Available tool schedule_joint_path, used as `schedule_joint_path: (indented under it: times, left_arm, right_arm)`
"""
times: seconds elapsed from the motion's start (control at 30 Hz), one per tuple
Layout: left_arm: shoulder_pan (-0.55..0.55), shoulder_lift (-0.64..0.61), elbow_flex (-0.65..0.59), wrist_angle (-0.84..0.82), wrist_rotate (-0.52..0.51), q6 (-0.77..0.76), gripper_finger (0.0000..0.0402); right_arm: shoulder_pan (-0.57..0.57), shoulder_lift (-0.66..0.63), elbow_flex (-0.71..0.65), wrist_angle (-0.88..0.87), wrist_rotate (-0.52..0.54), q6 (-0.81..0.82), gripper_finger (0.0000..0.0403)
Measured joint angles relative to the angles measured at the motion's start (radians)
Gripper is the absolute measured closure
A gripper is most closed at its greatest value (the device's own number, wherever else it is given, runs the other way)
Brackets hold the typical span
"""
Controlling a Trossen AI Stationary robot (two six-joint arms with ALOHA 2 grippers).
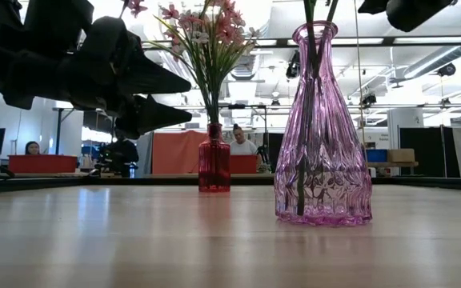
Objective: Sort flowers into vase by color
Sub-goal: Put the black flower into the purple vase
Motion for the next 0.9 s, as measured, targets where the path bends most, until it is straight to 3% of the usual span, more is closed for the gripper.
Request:
schedule_joint_path:
  times: [0.13,0.43,0.9]
  left_arm:
    - [0.0,0.0,0.007,0.0,0.0,0.0,0.0063]
    - [-0.001,0.0,0.008,0.001,0.0,-0.009,0.0063]
    - [-0.001,-0.012,0.008,0.0,0.001,-0.005,0.0063]
  right_arm:
    - [0.0,0.012,0.003,-0.005,0.001,0.065,0.039]
    - [0.0,0.078,0.003,-0.007,0.03,0.057,0.039]
    - [0.021,0.079,0.005,-0.021,0.057,0.043,0.039]
